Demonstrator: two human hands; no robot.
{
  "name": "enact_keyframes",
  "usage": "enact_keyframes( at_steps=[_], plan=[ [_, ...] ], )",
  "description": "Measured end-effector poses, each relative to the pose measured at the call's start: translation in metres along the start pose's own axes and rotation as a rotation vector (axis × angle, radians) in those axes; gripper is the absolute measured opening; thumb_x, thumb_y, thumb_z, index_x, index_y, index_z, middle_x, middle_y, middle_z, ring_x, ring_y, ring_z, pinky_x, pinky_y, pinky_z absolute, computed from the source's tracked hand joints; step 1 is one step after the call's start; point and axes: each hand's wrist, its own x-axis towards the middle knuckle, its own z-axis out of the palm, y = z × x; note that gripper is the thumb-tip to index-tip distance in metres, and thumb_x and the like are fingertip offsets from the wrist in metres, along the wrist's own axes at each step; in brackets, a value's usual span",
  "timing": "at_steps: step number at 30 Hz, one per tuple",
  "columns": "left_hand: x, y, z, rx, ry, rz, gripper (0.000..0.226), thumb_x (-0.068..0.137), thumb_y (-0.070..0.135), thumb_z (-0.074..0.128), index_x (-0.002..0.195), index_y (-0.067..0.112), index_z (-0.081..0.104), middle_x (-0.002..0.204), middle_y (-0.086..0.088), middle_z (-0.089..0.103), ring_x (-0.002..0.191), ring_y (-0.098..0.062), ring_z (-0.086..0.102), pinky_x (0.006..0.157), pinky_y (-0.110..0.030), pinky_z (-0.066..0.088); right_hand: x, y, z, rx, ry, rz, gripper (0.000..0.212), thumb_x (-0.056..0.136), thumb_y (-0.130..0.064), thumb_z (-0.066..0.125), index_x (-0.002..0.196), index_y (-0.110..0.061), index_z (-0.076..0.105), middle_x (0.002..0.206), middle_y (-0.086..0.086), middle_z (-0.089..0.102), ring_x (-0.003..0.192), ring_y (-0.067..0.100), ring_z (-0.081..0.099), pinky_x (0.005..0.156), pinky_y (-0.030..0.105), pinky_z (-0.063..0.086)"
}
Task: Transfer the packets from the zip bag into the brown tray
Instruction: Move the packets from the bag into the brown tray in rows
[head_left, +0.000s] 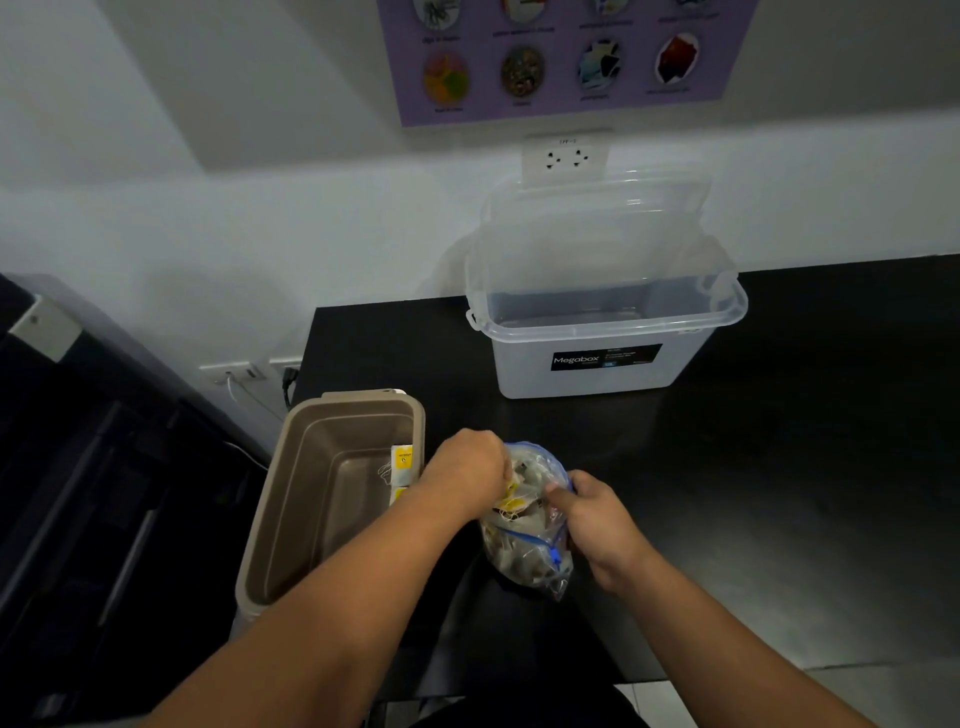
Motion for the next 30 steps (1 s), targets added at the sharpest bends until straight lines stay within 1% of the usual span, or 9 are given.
enact_keyframes(
  at_steps=[3,7,10,14,17,21,23,26,30],
  plan=[
    [0.006,0.008,0.009,0.066,-0.054,-0.032,0.028,0.091,0.036,0.062,0.110,0.017,0.073,0.102,-0.004,0.071,0.089,-0.018,0.067,0.083,-0.035,0.057,0.000,0.001,0.002,-0.010,0.005,-0.012,0.016,0.106,-0.014,0.053,0.115,-0.008,0.065,0.099,0.014,0.079,0.089,0.026,0.079,0.075,0.040,0.063],
    [0.011,0.019,0.016,0.055,-0.175,-0.089,0.047,0.084,0.044,0.073,0.125,0.021,0.066,0.113,-0.003,0.064,0.099,-0.019,0.064,0.093,-0.038,0.054,-0.001,-0.001,0.001,-0.015,0.003,-0.010,0.016,0.106,-0.015,0.053,0.114,-0.010,0.066,0.097,0.013,0.080,0.086,0.025,0.079,0.072,0.038,0.063],
    [0.011,0.020,0.020,0.039,-0.207,-0.073,0.051,0.079,0.046,0.076,0.123,0.023,0.065,0.107,-0.001,0.065,0.095,-0.018,0.064,0.090,-0.038,0.055,0.000,0.000,0.000,-0.013,0.001,-0.008,0.016,0.106,-0.015,0.053,0.114,-0.009,0.066,0.096,0.013,0.080,0.086,0.026,0.079,0.075,0.040,0.063],
    [0.006,0.011,0.025,0.051,-0.095,0.092,0.030,0.082,0.038,0.074,0.109,0.023,0.071,0.106,-0.002,0.069,0.100,-0.023,0.066,0.089,-0.040,0.056,0.002,0.002,-0.002,-0.008,-0.004,-0.010,0.016,0.106,-0.014,0.054,0.114,-0.008,0.066,0.096,0.014,0.080,0.087,0.028,0.079,0.078,0.043,0.064],
    [0.006,0.010,0.017,-0.044,-0.123,0.021,0.021,0.084,0.035,0.074,0.101,0.022,0.075,0.103,0.002,0.070,0.096,-0.015,0.067,0.091,-0.037,0.056,0.004,0.004,-0.003,-0.010,0.000,-0.008,0.016,0.106,-0.014,0.054,0.114,-0.007,0.065,0.097,0.015,0.079,0.089,0.029,0.079,0.083,0.048,0.064],
    [0.003,0.003,0.001,-0.102,-0.005,0.060,0.008,0.089,0.026,0.068,0.092,0.021,0.074,0.096,0.003,0.072,0.091,-0.012,0.068,0.088,-0.036,0.058,0.005,0.005,-0.004,-0.014,0.010,-0.012,0.016,0.106,-0.015,0.054,0.115,-0.008,0.066,0.099,0.014,0.079,0.091,0.029,0.078,0.087,0.052,0.062],
    [0.001,0.003,-0.005,-0.086,-0.003,0.108,0.007,0.089,0.024,0.069,0.093,0.025,0.074,0.099,0.005,0.072,0.092,-0.012,0.068,0.089,-0.037,0.057,0.004,0.005,-0.004,-0.022,0.014,-0.016,0.016,0.106,-0.016,0.054,0.113,-0.009,0.066,0.100,0.014,0.079,0.093,0.030,0.078,0.091,0.055,0.061],
    [-0.002,0.010,-0.002,0.042,-0.091,0.186,0.022,0.089,0.025,0.069,0.109,0.032,0.074,0.110,0.005,0.068,0.101,-0.016,0.065,0.093,-0.039,0.055,0.001,0.004,-0.003,-0.024,0.006,-0.014,0.016,0.107,-0.016,0.052,0.113,-0.009,0.066,0.101,0.016,0.079,0.094,0.031,0.078,0.092,0.056,0.060],
    [0.000,0.016,0.016,0.177,-0.001,0.205,0.021,0.090,0.033,0.063,0.106,0.022,0.073,0.106,-0.003,0.070,0.100,-0.025,0.065,0.087,-0.042,0.055,0.000,0.001,-0.003,-0.026,-0.002,-0.021,0.016,0.106,-0.014,0.052,0.114,-0.007,0.065,0.099,0.016,0.079,0.092,0.030,0.078,0.091,0.053,0.061]
  ],
)
